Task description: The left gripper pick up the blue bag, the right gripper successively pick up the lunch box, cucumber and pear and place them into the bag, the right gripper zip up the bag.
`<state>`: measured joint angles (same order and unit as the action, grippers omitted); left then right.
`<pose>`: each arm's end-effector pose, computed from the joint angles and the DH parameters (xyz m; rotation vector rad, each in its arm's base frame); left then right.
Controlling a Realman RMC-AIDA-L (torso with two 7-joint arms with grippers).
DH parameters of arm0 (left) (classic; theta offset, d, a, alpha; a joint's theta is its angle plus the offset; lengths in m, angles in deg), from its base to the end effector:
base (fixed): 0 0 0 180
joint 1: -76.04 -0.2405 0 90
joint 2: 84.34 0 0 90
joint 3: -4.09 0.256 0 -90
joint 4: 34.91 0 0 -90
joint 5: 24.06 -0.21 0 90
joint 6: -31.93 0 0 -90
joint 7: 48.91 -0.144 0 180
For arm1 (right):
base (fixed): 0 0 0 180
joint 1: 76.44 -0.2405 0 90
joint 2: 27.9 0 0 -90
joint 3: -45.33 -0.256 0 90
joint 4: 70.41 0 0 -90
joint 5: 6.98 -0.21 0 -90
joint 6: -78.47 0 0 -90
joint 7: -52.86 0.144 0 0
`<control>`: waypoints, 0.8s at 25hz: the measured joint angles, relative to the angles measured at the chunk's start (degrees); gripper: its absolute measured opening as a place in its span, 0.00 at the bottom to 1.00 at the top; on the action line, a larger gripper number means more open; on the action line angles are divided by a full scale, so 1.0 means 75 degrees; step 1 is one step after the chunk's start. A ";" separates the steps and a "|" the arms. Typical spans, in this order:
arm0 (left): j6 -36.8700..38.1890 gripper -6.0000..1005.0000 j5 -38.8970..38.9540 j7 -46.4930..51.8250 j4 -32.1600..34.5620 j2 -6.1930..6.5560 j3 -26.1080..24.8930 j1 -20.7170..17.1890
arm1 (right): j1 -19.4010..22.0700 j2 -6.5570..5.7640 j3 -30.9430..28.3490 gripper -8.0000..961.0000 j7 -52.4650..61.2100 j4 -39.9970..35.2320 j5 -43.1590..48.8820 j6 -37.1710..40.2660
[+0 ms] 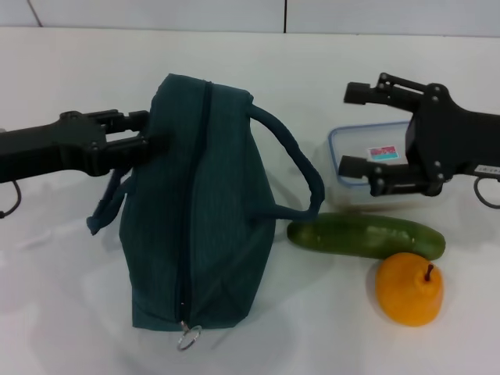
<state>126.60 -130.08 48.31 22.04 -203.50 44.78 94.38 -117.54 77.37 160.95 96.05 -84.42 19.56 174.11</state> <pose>-0.2759 0.3010 0.0641 -2.5334 -0.8425 -0.7911 0.1918 0.3362 0.0038 -2.7303 -0.1293 1.2282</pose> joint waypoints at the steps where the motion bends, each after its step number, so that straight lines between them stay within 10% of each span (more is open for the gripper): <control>1: -0.0001 0.68 0.0001 -0.0031 -0.0012 -0.0006 0.0005 0.0005 | 0.0067 0.0027 -0.0098 0.91 -0.0052 0.0007 0.0007 -0.0004; 11: 0.0002 0.34 0.0047 0.0024 -0.0025 -0.0015 0.0046 0.0110 | 0.0444 0.0159 -0.0706 0.91 -0.0090 0.0022 0.0012 -0.0316; 20: -0.0059 0.12 0.0046 -0.0359 -0.0191 -0.0024 0.0016 0.0376 | 0.1246 0.0849 -0.2328 0.91 -0.0264 -0.0024 0.0018 -0.1088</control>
<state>126.16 -129.74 45.61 20.61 -203.68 44.89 97.20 -108.19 83.73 143.48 94.08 -84.60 19.69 165.95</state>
